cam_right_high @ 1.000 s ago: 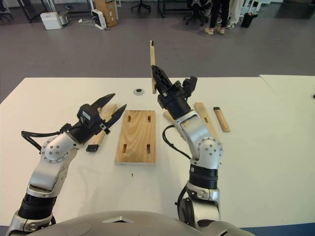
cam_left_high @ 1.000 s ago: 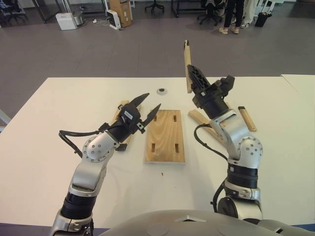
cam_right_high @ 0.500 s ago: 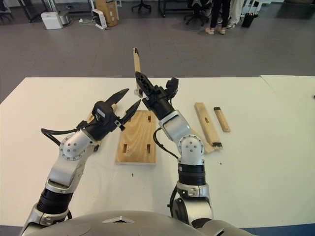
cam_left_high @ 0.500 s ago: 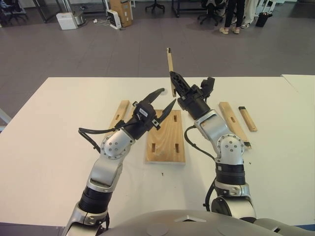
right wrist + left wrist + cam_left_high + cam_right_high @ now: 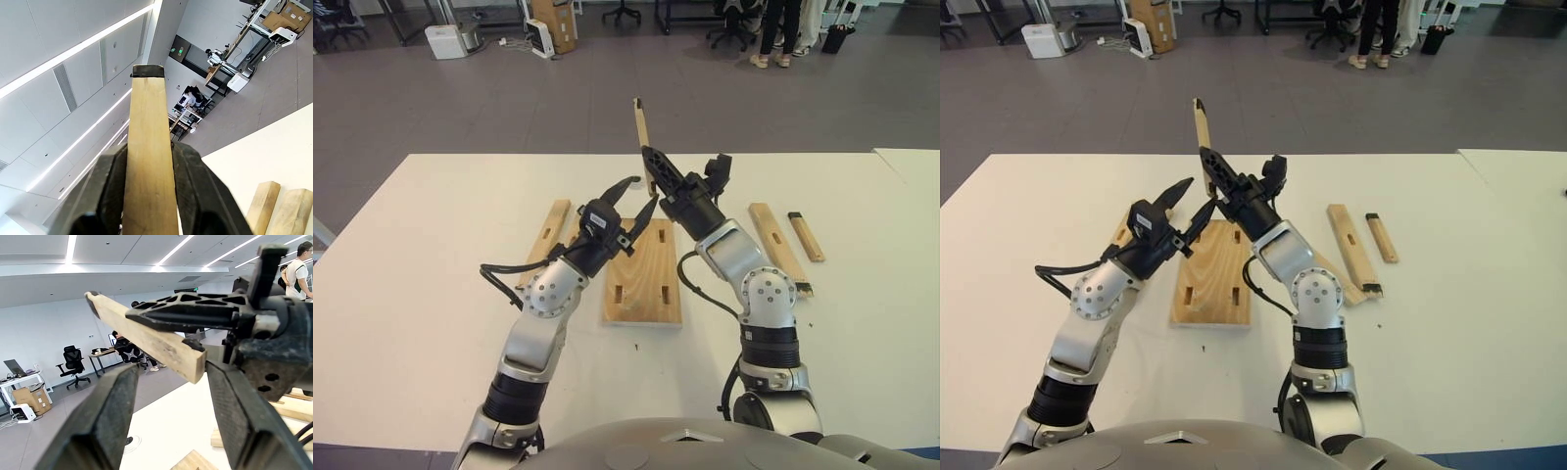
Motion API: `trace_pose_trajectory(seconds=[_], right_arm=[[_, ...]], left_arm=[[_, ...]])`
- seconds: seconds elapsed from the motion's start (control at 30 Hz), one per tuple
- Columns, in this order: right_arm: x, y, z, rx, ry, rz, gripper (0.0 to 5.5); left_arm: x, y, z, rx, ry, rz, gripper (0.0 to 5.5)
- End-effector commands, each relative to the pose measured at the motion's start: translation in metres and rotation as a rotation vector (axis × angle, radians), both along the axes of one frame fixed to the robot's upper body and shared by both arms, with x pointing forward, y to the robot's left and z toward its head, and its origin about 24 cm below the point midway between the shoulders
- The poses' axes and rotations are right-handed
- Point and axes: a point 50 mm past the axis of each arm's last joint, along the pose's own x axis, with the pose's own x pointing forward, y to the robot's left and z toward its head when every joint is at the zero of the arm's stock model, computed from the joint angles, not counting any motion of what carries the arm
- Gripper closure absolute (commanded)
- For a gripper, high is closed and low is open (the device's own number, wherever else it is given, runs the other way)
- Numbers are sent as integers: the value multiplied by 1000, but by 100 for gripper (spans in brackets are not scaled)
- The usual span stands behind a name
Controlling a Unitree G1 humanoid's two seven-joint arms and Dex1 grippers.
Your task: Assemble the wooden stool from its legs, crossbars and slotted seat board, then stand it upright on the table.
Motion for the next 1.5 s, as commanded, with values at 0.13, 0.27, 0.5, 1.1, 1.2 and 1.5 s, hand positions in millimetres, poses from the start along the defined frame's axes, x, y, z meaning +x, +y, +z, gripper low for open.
trace_pose_trajectory(seconds=[0.13,0.27,0.5,1.1,1.2,1.5], right_arm=[[-1,7,-12,18,46,-9,419],[1,3,-15,17,58,-40,419],[0,5,-13,15,46,-26,419],[-3,10,0,86,1,37,419],[-5,10,-2,93,13,49,419],[-2,9,-5,93,31,30,419]], left_arm=[[7,3,5,-56,-23,44,305],[6,19,2,-68,-21,125,305],[4,18,-3,-53,-6,97,305],[14,8,-4,-25,-13,68,305],[17,9,0,-43,-46,108,305],[13,4,5,-88,-79,62,423]])
